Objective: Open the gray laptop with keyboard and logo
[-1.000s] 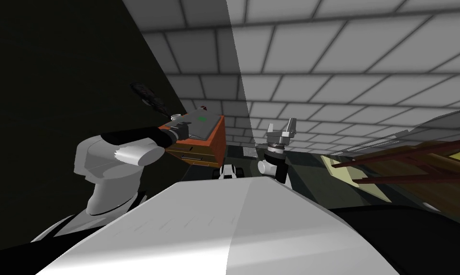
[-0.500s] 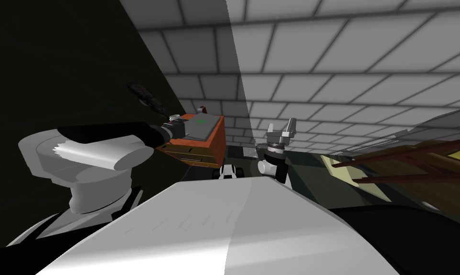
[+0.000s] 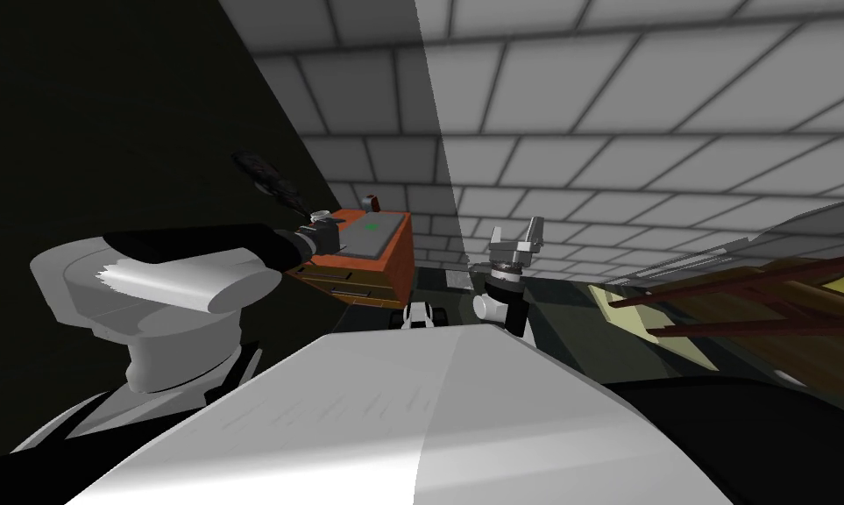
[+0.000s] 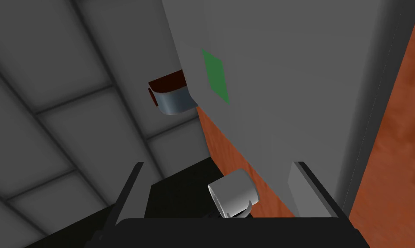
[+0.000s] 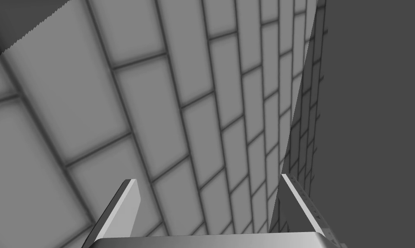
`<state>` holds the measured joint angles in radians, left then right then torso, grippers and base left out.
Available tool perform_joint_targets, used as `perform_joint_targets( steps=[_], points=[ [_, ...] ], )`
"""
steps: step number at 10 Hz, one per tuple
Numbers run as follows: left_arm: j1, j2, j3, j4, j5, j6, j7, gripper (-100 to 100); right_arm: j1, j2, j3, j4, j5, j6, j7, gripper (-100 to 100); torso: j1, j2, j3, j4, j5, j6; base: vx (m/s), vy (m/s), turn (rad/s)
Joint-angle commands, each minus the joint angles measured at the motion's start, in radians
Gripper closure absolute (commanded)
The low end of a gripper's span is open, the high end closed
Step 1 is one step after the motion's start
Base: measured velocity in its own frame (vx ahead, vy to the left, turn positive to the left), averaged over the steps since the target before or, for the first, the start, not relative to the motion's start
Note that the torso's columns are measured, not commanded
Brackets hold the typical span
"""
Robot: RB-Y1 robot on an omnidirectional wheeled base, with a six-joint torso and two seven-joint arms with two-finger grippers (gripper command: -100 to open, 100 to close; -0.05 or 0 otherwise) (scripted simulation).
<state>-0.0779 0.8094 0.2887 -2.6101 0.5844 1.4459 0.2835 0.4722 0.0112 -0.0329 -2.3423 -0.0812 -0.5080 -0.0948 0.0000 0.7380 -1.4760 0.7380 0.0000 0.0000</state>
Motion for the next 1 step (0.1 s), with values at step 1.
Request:
perform_joint_targets(
  steps=[1],
  points=[
    [0.0,0.0,0.0,0.0,0.0,0.0,0.0,0,0.0,0.0,0.0,0.0,0.0,0.0,0.0,0,0.0,0.0,0.0,0.0,0.0,0.0,0.0,0.0,0.0]
  ],
)
